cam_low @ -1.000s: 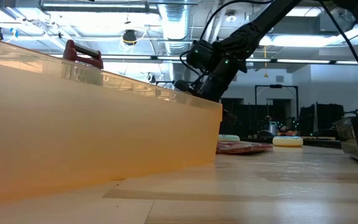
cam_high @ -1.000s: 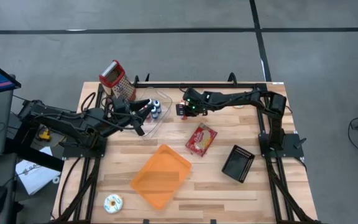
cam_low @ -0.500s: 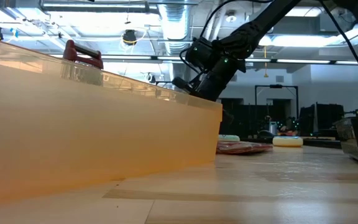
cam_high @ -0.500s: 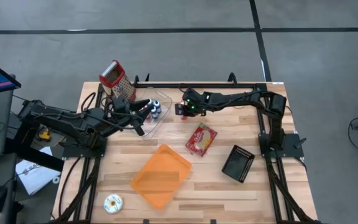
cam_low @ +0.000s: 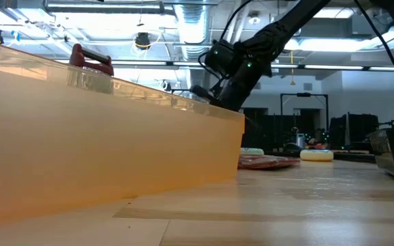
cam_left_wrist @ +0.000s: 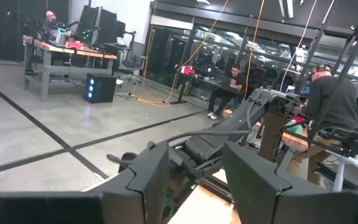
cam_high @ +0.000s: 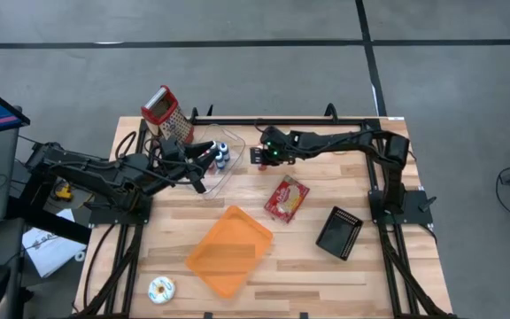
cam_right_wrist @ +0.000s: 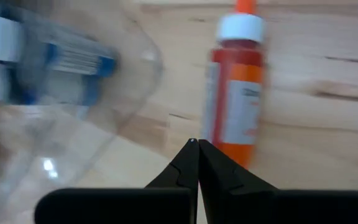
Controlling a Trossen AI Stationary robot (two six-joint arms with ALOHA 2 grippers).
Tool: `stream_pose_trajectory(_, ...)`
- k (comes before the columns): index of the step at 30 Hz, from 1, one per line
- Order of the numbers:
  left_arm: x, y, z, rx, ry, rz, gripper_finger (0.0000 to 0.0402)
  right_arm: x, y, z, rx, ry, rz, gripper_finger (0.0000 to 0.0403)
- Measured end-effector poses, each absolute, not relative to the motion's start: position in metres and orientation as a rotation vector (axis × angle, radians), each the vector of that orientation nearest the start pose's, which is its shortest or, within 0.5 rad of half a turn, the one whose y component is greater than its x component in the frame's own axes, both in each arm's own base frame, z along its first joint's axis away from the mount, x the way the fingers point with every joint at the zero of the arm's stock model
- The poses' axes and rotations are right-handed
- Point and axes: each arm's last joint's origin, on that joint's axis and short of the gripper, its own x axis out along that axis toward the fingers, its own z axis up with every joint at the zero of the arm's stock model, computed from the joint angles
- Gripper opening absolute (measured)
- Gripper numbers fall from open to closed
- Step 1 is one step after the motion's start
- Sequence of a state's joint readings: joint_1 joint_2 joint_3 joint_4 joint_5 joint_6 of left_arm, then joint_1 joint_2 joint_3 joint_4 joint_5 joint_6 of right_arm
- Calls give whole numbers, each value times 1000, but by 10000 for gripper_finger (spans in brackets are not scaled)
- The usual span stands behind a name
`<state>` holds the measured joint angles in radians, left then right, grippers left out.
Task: Pick & Place Food Item
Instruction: Put the orange food coloring bottle into the transparent bin
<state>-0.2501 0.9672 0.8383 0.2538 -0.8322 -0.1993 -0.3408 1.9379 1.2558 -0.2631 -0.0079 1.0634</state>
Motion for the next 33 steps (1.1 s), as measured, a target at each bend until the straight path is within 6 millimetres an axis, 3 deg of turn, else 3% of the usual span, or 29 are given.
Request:
stream_pose_trajectory(17,206,-31,360,-261,-167,569,149,376,-132,156,1113,702,-826,0)
stream_pose_trajectory(21,206,-31,360,-261,-167,569,149,381,-129,147,1121,726,-808,0)
stream_pose_trajectory(25,206,-31,360,-267,-170,557,149,386,-111,129,1120,802,-793,0)
stream_pose_trajectory(31,206,-33,361,-286,-179,544,149,389,-76,137,1108,867,-723,0)
stream_pose_trajectory(33,206,-34,361,-287,-180,538,149,388,-65,151,1082,847,-717,0)
